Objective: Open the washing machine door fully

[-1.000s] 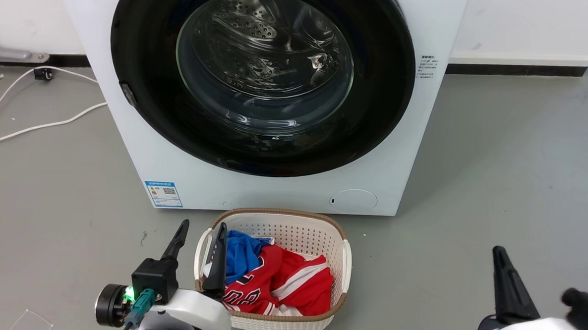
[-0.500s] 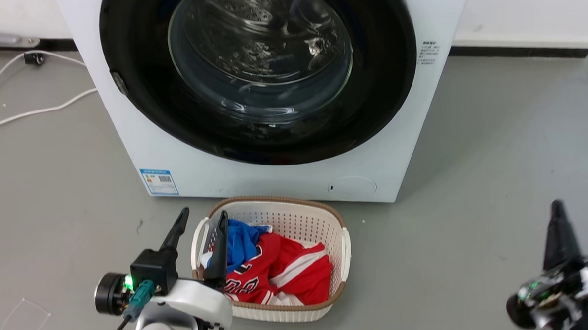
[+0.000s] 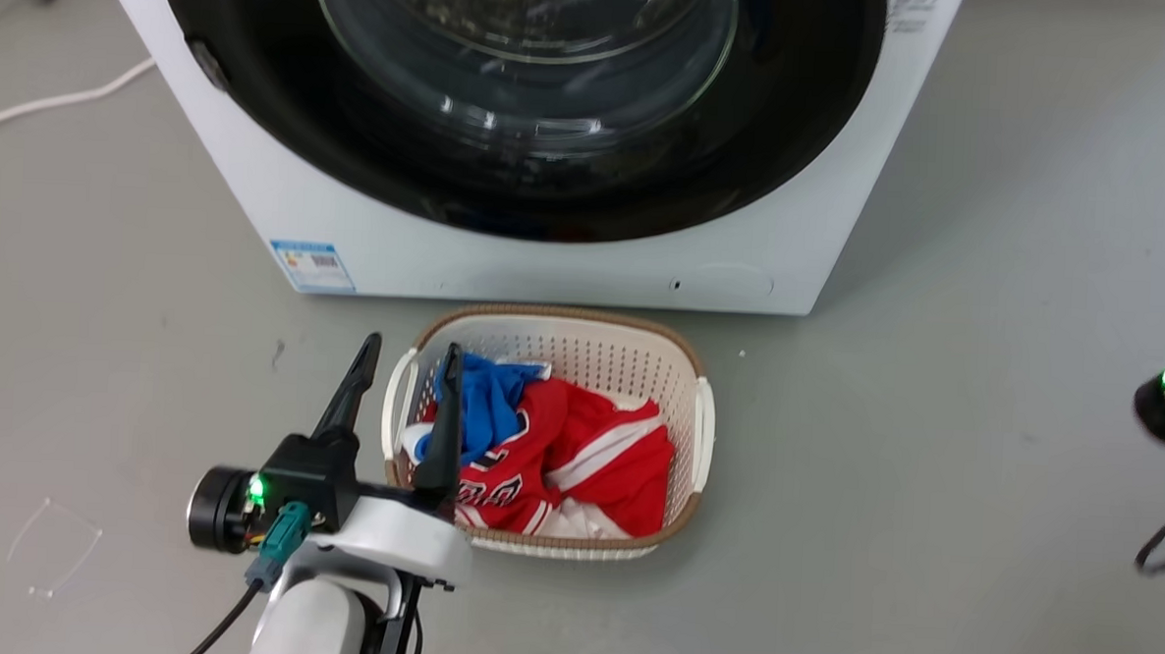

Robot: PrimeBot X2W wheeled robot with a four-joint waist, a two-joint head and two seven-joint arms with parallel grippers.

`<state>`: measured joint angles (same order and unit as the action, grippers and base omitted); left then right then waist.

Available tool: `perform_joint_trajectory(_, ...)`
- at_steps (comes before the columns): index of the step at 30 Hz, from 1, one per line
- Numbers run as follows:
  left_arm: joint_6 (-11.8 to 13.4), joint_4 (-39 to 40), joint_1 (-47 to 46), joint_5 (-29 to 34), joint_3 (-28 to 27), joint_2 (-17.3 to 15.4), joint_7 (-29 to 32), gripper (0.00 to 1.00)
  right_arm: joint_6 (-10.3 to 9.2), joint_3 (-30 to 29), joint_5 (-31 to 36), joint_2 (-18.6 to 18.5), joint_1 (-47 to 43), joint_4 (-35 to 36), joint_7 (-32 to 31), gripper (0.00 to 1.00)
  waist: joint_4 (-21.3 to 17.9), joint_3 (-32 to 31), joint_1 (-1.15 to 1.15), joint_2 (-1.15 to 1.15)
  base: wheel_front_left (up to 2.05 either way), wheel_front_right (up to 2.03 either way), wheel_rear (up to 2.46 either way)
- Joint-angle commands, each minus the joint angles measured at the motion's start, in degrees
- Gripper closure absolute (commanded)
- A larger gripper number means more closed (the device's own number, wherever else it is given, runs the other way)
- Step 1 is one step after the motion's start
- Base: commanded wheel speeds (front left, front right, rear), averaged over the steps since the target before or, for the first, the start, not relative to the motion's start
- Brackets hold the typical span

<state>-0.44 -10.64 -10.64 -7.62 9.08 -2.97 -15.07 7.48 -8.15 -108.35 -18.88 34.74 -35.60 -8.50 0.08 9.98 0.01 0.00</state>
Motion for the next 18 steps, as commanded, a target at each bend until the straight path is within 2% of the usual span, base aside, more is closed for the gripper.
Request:
perform_joint_trajectory(1,-0.05,0.44,-1.14,0.39,0.39,0.06,-0.14,0.00,0.02,1.56,0.35,-1.56,2.90,-1.93,-1.30,1.00,0.85,1.93,-0.01,0.00,0.00,0.00,0.00)
perform_joint_trajectory(4,0.11,1.20,-2.36,0.72,0.85,0.06,-0.15,0.00,0.02,5.53,0.84,-4.27,9.00,-6.40,-5.06,1.00,1.44,4.11,-0.01,0.00,0.00,0.00,0.00)
perform_joint_trajectory(10,0.95,3.88,-4.57,0.51,2.73,0.10,-0.15,0.00,0.02,12.68,2.73,-6.63,20.78,-13.34,-10.26,1.00,2.76,8.57,-0.01,0.00,0.00,0.00,0.00)
perform_joint_trajectory(18,1.92,6.97,-7.55,0.36,5.05,0.11,-0.15,0.00,0.02,20.27,6.51,-5.17,33.67,-19.73,-13.98,1.00,4.05,13.90,-0.01,0.00,0.00,0.00,0.00)
